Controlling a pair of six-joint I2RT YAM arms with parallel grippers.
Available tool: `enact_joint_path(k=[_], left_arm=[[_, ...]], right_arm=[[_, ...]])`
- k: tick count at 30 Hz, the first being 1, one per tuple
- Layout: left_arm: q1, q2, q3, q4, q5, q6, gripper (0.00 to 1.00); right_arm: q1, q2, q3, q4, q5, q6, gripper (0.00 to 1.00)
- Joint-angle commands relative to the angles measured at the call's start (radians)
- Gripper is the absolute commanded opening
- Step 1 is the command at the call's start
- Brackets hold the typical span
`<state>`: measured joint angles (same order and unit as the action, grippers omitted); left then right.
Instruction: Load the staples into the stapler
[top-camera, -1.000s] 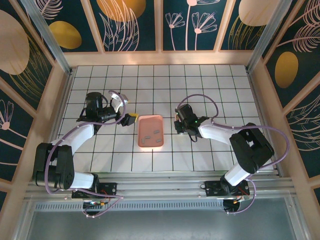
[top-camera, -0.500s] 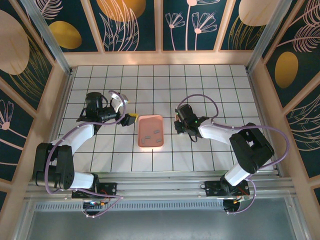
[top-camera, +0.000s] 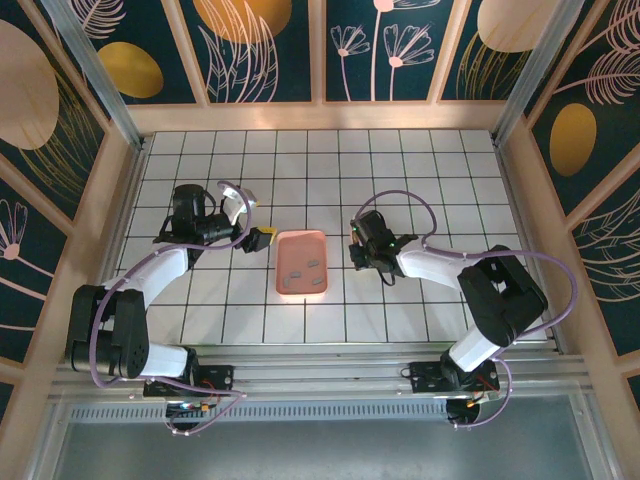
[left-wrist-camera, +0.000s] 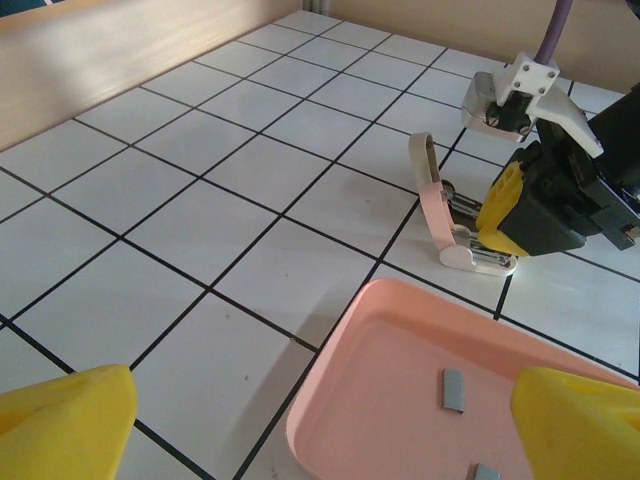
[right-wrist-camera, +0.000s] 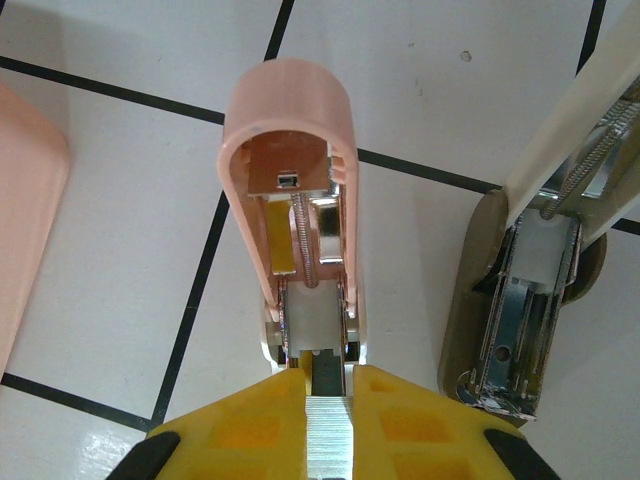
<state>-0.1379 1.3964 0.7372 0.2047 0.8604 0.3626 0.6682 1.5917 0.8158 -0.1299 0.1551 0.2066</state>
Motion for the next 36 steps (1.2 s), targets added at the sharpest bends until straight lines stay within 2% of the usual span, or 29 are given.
enact_joint_path(k=[1, 18, 36], left_arm=[[-0.007, 0.007, 0.025, -0.005, 0.03, 0.02, 0.96], [-0.007, 0.006, 0.025, -0.006, 0.032, 0.019, 0.95], [-0.009, 0.007, 0.024, -0.005, 0.032, 0.021, 0.95]], right_arm=[[-0.005, 0.012, -0.017, 0.019, -0.005, -0.019, 0.14], [0.007, -0.06, -0.001, 0.012, 0.012, -0.003, 0.14], [0.005, -0.002, -0.016, 0.029, -0.01, -0.004, 0.14]])
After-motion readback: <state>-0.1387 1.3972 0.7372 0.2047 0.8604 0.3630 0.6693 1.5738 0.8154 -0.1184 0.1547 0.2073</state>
